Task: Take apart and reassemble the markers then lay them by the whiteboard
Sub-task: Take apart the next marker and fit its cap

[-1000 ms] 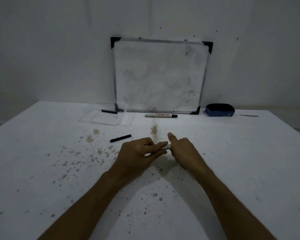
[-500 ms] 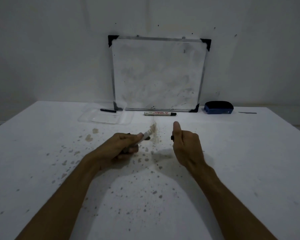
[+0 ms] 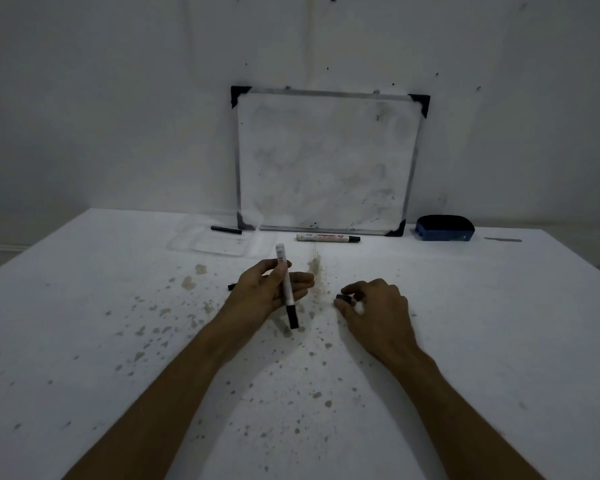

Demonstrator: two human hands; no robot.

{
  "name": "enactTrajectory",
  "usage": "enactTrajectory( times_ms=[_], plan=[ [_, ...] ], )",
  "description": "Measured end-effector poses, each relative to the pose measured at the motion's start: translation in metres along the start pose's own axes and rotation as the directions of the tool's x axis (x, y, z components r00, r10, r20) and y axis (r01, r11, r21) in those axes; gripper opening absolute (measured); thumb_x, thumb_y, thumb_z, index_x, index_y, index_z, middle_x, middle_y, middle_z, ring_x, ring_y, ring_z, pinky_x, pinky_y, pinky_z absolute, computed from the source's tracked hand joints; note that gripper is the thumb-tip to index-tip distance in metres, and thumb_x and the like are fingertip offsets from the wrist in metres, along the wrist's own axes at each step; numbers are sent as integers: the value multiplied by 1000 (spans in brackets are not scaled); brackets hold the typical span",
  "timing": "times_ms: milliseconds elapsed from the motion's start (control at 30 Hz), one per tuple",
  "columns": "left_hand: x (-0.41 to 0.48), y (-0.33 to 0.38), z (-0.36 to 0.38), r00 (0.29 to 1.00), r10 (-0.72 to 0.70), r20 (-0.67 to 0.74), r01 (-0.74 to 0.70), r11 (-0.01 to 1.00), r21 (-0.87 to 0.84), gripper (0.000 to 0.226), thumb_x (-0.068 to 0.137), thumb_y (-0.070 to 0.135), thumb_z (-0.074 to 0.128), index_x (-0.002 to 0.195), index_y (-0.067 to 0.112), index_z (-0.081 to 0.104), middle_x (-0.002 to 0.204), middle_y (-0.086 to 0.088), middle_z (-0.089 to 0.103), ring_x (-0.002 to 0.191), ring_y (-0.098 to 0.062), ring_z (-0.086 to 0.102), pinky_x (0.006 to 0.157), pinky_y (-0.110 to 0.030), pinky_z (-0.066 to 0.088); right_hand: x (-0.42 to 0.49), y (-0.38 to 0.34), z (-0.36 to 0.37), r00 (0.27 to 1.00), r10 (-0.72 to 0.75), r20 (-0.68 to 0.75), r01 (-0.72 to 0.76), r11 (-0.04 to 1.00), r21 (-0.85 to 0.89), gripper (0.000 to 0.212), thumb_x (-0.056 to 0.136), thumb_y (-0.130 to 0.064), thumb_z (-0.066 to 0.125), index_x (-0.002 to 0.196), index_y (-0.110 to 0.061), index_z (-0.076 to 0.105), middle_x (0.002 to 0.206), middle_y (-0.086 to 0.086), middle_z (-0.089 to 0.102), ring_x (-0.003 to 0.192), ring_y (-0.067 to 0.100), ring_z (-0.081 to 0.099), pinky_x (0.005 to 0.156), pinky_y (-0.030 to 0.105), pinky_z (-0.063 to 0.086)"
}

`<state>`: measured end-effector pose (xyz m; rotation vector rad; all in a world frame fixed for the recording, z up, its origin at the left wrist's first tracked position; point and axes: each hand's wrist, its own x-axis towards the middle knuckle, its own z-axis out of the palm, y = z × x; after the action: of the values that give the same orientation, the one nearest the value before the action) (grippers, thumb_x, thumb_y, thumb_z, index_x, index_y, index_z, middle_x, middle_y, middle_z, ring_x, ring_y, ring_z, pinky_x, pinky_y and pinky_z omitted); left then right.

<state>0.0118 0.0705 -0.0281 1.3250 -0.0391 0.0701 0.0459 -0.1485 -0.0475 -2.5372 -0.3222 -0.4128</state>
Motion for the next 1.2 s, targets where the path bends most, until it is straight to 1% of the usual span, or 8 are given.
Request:
enactTrajectory(
  times_ms=[233,467,600,767,933,1033,1100,1200],
  plan=[
    [0,-3,11,997,8,-71,-22,981,-194,44,115,24,42,134,-12,56,131,-13,76,124,-25,72,102,-33,59,-5,-29,-4,995,-38,89,-10,869,495,60,74,-57,80,127,-45,55,102,-24,63,90,0,60,72,11,47],
    [-10,-14,33,994,-35,107,63,961,-268,36,107,25,62,131,0,71,136,-16,73,131,-26,67,108,-35,55,-8,-46,-5,963,125,239,-249,69,966,27,92,-24,71,118,-17,72,86,-7,73,71,2,62,65,19,50],
    [-9,-13,36,992,-75,98,101,949,-299,40,99,36,69,123,5,77,132,-16,75,128,-23,70,107,-31,56,-6,-44,-5,949,191,251,-297,265,918,29,99,-35,60,106,-8,71,62,-7,58,52,6,43,46,18,39],
    [-2,-14,26,959,-279,40,237,721,-652,59,112,40,42,119,-9,74,135,-29,70,120,-38,73,106,-46,54,-3,-48,-21,897,280,341,-370,57,927,26,100,-32,59,98,-7,68,81,5,61,47,9,37,43,22,32],
    [-4,-11,29,946,-308,100,282,632,-721,60,113,31,32,122,-12,71,136,-31,68,126,-39,67,108,-46,51,-10,-55,-25,982,114,-154,62,571,818,25,101,-44,53,101,-21,64,75,-8,65,51,4,52,46,18,45],
    [-6,-11,31,930,-342,137,333,622,-709,57,111,31,33,134,-7,68,145,-26,64,130,-24,46,125,-34,27,-29,-69,0,987,-154,-53,160,852,499,26,101,-44,50,108,-21,60,78,-8,72,62,9,68,55,31,59],
    [-6,-10,29,926,-356,128,330,594,-733,56,110,30,34,137,-9,65,151,-24,59,125,-16,41,127,-29,21,-32,-74,9,984,-177,-35,177,909,378,32,101,-43,50,112,-15,61,78,-1,72,61,12,67,59,35,59],
    [-7,-2,28,937,-330,115,308,626,-716,61,113,29,31,116,-9,78,130,-27,72,97,-26,79,88,-34,63,-24,-75,0,967,-183,-177,240,889,390,34,100,-48,48,113,-20,61,67,-10,63,48,11,59,44,20,50]
  ],
)
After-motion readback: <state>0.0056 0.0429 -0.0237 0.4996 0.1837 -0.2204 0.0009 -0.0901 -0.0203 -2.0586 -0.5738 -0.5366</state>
